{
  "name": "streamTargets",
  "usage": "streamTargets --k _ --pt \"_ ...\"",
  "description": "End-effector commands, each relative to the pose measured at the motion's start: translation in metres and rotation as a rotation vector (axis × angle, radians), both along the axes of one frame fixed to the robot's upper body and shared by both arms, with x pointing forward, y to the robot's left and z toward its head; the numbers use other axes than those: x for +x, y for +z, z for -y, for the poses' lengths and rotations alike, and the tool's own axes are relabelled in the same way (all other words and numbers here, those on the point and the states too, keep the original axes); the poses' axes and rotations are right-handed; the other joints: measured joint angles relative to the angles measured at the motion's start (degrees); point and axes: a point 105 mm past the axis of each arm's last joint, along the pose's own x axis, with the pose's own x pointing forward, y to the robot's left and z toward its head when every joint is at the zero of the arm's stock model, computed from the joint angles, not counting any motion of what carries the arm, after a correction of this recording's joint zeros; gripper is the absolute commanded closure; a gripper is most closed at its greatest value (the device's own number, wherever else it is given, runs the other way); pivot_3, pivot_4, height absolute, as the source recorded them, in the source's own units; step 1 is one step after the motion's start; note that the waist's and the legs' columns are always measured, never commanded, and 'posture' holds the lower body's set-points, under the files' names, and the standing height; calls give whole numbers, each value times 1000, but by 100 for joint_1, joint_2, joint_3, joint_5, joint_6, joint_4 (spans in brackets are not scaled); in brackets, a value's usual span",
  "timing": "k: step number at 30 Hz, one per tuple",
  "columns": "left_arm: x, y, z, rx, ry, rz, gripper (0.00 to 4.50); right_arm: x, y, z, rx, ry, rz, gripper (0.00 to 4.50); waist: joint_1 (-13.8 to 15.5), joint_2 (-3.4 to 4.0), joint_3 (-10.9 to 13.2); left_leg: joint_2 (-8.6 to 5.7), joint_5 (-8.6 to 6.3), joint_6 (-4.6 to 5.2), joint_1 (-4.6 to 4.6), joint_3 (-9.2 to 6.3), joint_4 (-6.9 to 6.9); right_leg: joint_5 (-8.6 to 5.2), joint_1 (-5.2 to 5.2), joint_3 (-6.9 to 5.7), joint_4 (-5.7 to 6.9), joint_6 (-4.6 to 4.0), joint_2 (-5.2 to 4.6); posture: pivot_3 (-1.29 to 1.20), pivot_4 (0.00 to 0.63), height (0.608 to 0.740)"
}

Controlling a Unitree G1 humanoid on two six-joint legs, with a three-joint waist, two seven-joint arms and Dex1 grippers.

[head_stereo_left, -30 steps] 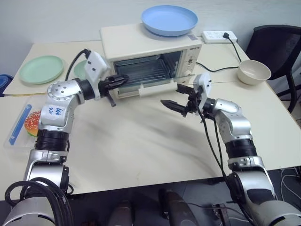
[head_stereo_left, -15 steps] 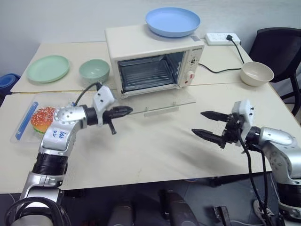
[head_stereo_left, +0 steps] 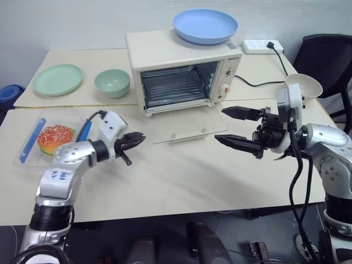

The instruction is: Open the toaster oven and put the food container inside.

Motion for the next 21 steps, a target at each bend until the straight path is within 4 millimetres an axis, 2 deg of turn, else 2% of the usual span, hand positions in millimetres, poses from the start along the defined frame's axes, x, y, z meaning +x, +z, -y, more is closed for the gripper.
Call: streamTargets --k 1,5,11,16,21 --pt "-31 22 -21 -116 152 32 2960 -5 3 -6 -9 75 7 0 -4 0 0 2 -3 -3 1 -1 0 -1 1 0 0 -2 -2 0 150 740" --pt "-69 17 -44 -182 309 -10 1799 -1 1 -12 -23 127 -16 0 15 0 0 1 -4 -4 -1 -4 0 -1 3 -2 -8 -3 -1 0 150 740" --pt "-105 13 -108 -368 760 10 32 6 3 -21 -25 211 -41 0 29 -2 0 -9 -2 -3 11 -5 13 0 15 -18 0 -4 5 0 150 740" --pt "-128 -7 -143 -595 1018 -54 32 13 2 -29 -30 223 -12 0 24 -8 -2 -11 -3 -5 14 -2 13 0 15 -23 2 -4 18 0 150 740" --pt "-120 -11 -163 -715 1159 -107 32 15 0 -30 -21 222 -15 0 31 -13 -4 -25 3 -13 14 -10 13 0 16 -31 4 -5 27 0 150 740"
